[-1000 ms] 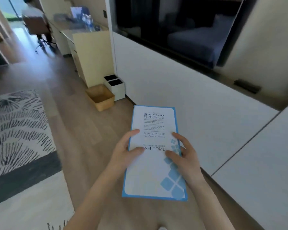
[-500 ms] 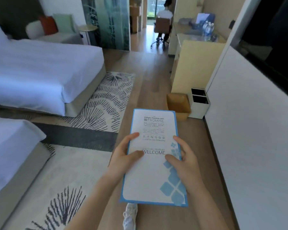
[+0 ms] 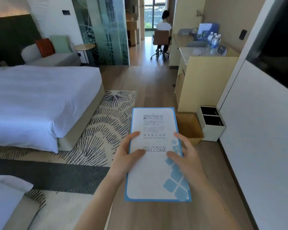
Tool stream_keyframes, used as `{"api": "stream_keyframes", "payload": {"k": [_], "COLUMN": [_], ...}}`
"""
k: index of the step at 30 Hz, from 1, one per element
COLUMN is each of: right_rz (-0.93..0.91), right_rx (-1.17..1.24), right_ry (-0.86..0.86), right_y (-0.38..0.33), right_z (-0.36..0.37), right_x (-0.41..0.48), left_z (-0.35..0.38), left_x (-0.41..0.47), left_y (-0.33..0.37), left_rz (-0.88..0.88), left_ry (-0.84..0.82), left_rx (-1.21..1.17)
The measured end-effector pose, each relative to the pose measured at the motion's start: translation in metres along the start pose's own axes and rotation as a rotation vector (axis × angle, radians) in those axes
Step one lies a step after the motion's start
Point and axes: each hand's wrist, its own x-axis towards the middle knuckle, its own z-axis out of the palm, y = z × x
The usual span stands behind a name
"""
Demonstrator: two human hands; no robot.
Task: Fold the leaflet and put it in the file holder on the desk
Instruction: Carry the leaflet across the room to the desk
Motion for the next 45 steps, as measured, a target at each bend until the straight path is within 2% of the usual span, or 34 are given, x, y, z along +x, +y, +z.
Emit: {"api": "stream_keyframes", "payload": {"k": [8, 16, 24, 29, 33, 34, 36, 39, 45], "right_rz": [0.034, 0.022, 0.081, 0.081, 0.042, 0.042, 0.026, 0.011, 0.033], "right_rx": [-0.022, -0.017, -0.023, -0.052, -0.060, -0.048, -0.013, -0.006, -0.008], "right_ry": [0.005, -0.046, -0.100, -0.091, -0.054, -0.055, 0.025, 0.038, 0.109], "right_y": [0.010, -0.027, -0.019, -0.008, -0.023, -0.030, -0.046, -0.063, -0.053], "right_z": [-0.026, -0.039, -0.012, 0.024, 0.052, 0.055, 0.065, 0.070, 0.054], "right_x": [0.215, 0.470, 0.667, 0.802, 0.911, 0.916, 0.999, 1.059, 1.221], "left_z": [0.038, 0.080, 0.066, 0.037, 0.020, 0.019, 0.015, 0.022, 0.050], "left_x": [0.217, 0.451, 0.642, 0.784, 0.908, 0.915, 1.012, 1.083, 1.252], "left_y": [-0.018, 0.026, 0.016, 0.004, 0.027, 0.037, 0.057, 0.076, 0.066], "left_rz": [-0.014, -0.001, -0.044, -0.079, -0.047, -0.047, -0.036, -0.040, -0.092], "left_ry": [0.005, 0.070, 0.141, 0.112, 0.046, 0.035, -0.030, -0.075, -0.101], "left_rx": [0.033, -0.003, -0.026, -0.038, -0.001, -0.006, -0.019, -0.004, 0.004]}}
